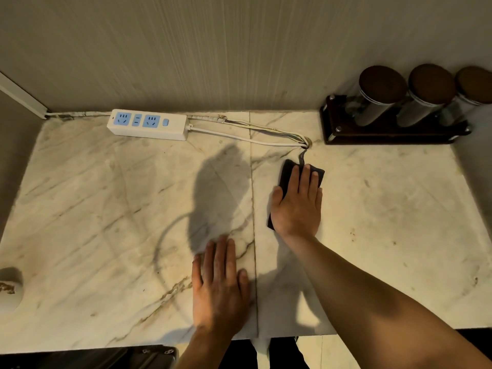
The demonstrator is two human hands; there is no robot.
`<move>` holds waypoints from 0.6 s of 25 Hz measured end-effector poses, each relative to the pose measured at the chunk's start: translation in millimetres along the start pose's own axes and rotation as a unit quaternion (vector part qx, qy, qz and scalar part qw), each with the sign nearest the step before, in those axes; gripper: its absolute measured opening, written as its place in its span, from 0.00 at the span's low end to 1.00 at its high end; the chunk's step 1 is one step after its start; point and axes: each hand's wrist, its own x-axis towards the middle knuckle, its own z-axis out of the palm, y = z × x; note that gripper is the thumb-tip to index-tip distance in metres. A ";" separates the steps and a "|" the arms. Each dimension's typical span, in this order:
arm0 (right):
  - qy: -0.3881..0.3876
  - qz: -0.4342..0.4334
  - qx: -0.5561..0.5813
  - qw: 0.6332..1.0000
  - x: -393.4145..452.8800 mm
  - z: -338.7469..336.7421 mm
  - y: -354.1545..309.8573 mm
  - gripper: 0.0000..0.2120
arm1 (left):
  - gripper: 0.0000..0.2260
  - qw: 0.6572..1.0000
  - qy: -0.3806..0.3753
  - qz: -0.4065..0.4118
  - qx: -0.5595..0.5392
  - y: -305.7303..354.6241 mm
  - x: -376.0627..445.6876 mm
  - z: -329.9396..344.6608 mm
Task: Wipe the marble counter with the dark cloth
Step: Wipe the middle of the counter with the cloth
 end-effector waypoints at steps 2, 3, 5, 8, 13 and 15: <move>0.003 0.006 -0.005 1.000 -12.3 -0.4 4.8 0.29 | 0.27 1.000 -0.009 -0.006 0.005 0.4 -0.1 1.1; 0.004 0.010 -0.008 1.000 -19.0 -1.0 7.6 0.29 | 0.27 1.000 -0.011 -0.012 0.009 0.5 -0.1 1.8; 0.003 0.016 -0.011 1.000 -33.7 -1.7 13.1 0.29 | 0.28 1.000 -0.012 -0.018 0.015 -0.5 -0.2 4.0; 0.008 0.022 -0.013 1.000 -57.8 -0.3 21.0 0.29 | 0.28 1.000 -0.006 -0.008 0.028 -2.3 -0.6 6.0; 0.018 0.033 -0.005 0.999 -97.9 0.5 33.7 0.30 | 0.28 1.000 0.006 0.000 0.031 -1.6 -3.0 5.1; 0.022 0.029 0.001 0.999 -113.8 -0.3 39.9 0.29 | 0.27 0.999 0.015 0.007 0.031 -1.8 -4.0 5.7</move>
